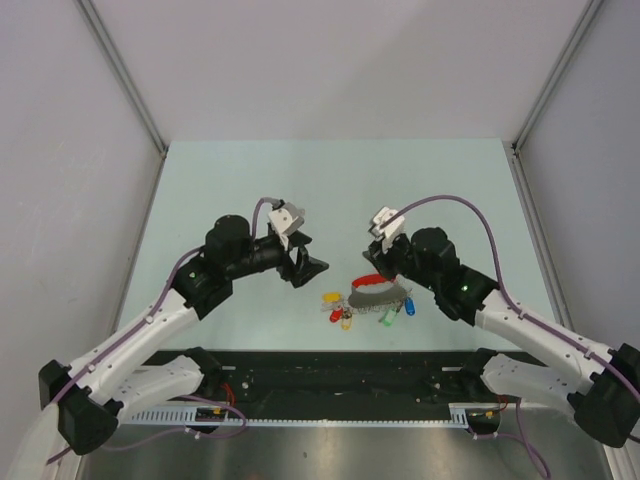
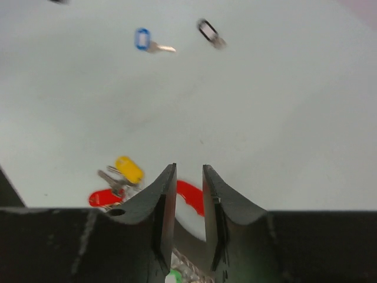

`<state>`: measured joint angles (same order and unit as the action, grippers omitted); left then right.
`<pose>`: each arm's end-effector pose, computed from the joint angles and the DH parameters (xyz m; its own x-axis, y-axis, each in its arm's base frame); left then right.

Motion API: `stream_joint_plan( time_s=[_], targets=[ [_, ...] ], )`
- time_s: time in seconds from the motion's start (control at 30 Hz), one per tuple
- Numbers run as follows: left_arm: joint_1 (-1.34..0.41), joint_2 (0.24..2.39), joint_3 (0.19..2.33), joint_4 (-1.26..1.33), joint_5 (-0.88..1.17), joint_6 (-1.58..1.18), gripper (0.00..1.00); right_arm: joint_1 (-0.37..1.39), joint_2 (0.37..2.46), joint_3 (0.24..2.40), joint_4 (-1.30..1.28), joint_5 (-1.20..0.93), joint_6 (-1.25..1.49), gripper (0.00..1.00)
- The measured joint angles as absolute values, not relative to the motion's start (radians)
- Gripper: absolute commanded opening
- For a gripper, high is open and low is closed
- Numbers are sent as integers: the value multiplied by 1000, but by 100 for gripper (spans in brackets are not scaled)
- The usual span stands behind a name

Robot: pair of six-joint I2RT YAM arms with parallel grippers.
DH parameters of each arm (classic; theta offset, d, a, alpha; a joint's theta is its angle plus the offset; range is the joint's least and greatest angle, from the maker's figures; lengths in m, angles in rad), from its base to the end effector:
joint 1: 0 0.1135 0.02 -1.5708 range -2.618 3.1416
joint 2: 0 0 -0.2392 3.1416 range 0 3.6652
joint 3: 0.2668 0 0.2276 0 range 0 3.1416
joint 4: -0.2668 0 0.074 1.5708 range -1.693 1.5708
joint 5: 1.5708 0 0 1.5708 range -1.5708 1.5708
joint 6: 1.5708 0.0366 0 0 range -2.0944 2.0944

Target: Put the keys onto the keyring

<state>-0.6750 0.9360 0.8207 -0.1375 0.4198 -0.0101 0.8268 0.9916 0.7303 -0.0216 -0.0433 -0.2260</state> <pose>0.1524 -0.1411 0.3136 -0.2041 0.1516 -0.9671 0.8767 0.4679 -0.1117 0.1498 0.1650 0.2841 -0.0132 -0.3449 -0.9385 -0.7862 0.5836 -0.2034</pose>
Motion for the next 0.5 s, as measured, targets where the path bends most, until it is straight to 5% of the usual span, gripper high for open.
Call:
stream_joint_plan(
  time_s=[0.2, 0.5],
  targets=[
    [-619, 950, 821, -193, 390, -30, 99, 619, 1007, 727, -227, -14, 60, 50],
    [-577, 898, 829, -295, 286, 1, 100, 413, 1049, 569, -325, -67, 306, 56]
  ],
)
